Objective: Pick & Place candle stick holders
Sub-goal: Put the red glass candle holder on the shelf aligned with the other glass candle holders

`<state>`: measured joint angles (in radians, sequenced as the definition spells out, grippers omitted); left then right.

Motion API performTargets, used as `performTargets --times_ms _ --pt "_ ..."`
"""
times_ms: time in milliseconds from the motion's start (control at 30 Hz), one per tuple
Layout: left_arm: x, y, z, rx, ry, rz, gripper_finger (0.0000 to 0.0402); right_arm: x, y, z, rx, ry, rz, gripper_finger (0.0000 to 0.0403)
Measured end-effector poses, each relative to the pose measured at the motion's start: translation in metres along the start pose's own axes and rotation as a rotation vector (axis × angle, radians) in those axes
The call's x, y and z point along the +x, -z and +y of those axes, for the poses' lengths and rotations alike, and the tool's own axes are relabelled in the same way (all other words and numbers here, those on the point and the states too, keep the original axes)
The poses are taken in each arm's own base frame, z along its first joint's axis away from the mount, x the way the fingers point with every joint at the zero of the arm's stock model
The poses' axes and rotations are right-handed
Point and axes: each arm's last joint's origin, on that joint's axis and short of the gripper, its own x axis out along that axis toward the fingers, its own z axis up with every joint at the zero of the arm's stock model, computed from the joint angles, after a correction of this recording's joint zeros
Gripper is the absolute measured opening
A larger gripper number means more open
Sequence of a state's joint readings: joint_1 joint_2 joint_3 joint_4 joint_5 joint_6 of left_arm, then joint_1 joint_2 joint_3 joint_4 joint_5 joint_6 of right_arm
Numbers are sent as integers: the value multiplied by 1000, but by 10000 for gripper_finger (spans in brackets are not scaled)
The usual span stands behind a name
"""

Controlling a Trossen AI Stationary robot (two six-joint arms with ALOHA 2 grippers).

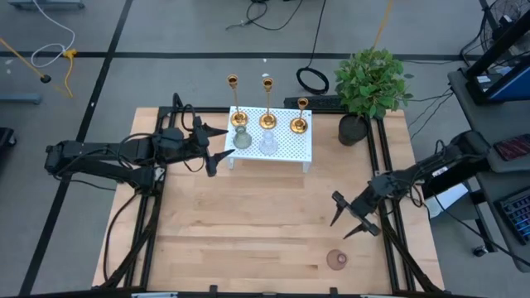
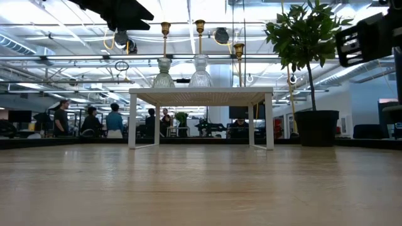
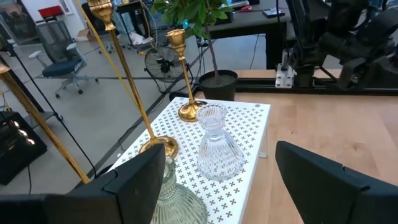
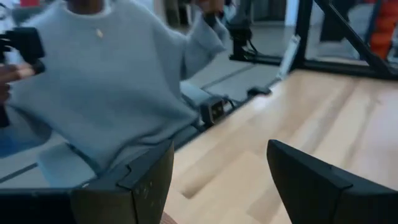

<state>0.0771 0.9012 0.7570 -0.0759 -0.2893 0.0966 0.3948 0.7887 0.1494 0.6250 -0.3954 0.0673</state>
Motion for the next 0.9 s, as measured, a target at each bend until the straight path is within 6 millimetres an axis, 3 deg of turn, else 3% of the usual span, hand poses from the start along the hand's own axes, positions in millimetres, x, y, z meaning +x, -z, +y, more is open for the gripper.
performTargets --times_ms 400,667,900 --pt "0 -1 0 -54 -1 -6 312 14 14 11 -55 -27 28 254" --pt "0 -2 0 -59 -1 -17 312 28 22 27 -124 -211 9 254" --pt "0 -2 0 -66 -2 -23 312 53 26 31 -149 -254 50 254"
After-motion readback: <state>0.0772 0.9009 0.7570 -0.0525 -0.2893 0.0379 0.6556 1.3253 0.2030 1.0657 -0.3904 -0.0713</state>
